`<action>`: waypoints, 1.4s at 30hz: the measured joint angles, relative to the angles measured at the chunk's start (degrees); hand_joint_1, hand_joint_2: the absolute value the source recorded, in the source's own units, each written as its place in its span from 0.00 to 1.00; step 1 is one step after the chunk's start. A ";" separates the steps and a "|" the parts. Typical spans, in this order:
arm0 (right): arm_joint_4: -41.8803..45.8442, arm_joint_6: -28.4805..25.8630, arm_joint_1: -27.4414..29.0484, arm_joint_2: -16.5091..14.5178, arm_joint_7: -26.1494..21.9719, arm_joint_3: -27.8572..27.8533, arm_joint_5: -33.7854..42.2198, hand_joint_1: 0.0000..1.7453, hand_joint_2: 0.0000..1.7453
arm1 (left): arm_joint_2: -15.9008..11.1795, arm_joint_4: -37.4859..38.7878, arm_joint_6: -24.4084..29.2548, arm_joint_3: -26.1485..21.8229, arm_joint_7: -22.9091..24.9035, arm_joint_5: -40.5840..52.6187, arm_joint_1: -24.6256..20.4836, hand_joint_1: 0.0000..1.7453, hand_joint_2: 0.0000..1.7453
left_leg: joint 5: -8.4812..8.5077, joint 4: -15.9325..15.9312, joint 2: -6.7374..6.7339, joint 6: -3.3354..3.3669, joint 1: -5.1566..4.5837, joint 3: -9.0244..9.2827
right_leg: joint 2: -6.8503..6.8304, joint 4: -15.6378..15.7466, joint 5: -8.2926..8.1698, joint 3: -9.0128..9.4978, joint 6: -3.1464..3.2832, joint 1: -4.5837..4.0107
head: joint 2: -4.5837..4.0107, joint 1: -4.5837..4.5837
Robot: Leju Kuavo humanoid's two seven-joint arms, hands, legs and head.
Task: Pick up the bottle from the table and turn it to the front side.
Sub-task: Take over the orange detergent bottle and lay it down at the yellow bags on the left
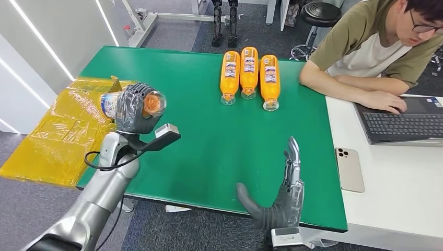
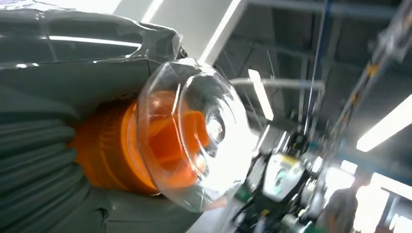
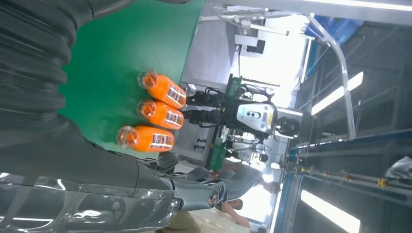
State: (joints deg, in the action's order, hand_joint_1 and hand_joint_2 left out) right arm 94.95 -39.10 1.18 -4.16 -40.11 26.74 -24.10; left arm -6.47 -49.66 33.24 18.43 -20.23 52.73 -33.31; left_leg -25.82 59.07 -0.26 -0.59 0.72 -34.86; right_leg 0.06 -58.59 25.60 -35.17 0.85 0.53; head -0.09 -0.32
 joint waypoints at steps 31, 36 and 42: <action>3.40 0.00 1.92 -0.45 0.00 -1.14 -3.81 0.00 1.00 | -7.38 31.07 -8.93 8.82 7.04 18.27 -5.64 1.00 1.00 | -0.04 -0.01 -0.08 -0.03 0.00 -0.08 | 0.10 0.01 0.02 -0.10 0.02 0.01 | 0.00 -0.03; 3.34 0.00 1.94 -0.45 0.00 -1.14 -3.56 0.00 1.00 | -6.93 31.47 -8.46 8.82 6.37 18.25 -5.14 0.94 1.00 | -0.04 0.00 -0.08 -0.03 0.00 -0.08 | 0.10 0.01 0.02 -0.10 0.02 0.01 | 0.00 -0.03; 3.36 0.01 2.19 -0.45 0.00 -1.13 -3.87 0.00 1.00 | -6.06 32.05 -9.83 8.82 6.61 18.25 -5.00 0.00 1.00 | -0.04 0.00 -0.08 -0.03 0.00 -0.08 | 0.10 0.01 0.02 -0.11 0.02 0.01 | 0.00 -0.03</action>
State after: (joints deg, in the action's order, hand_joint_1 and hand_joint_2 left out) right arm 98.31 -39.10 3.37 -4.61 -40.11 25.61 -27.97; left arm -12.53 -17.61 23.41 27.26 -13.62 70.98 -38.32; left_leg -25.86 59.07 -0.34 -0.62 0.71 -34.94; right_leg 0.15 -58.57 25.62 -35.28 0.87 0.53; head -0.09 -0.34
